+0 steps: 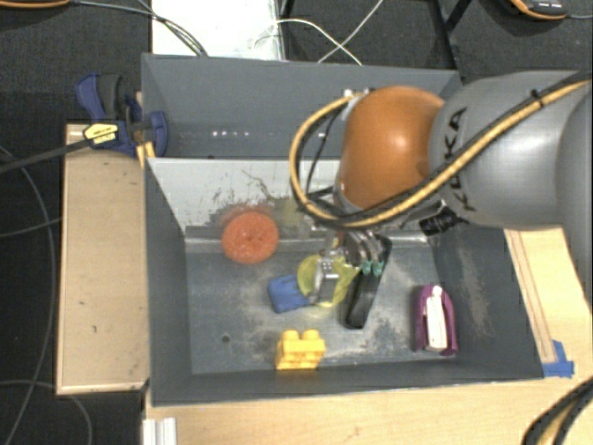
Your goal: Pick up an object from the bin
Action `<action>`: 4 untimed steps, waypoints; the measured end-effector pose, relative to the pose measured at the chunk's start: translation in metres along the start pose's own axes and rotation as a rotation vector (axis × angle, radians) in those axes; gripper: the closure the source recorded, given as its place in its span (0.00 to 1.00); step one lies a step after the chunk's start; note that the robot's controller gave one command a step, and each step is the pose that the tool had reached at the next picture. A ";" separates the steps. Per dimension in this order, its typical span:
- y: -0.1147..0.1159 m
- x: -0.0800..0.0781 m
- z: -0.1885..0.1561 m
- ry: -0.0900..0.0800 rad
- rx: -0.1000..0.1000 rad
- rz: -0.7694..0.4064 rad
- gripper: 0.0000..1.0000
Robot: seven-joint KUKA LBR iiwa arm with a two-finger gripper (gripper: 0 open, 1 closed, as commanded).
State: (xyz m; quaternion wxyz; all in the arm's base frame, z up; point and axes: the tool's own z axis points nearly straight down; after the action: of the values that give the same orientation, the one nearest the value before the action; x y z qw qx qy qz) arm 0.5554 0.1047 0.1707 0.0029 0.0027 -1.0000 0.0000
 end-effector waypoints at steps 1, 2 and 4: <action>-0.001 -0.002 -0.005 -0.008 -0.001 0.005 0.00; 0.020 0.017 0.103 0.004 -0.002 -0.520 0.00; 0.026 -0.014 0.070 0.000 -0.003 -0.687 0.00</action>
Offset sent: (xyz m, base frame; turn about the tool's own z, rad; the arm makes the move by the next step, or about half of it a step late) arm -0.0168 0.0192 -0.1007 -0.5208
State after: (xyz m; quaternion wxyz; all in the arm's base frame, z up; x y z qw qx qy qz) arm 0.5684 0.1312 0.1003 0.0026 0.3394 -0.9406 -0.0027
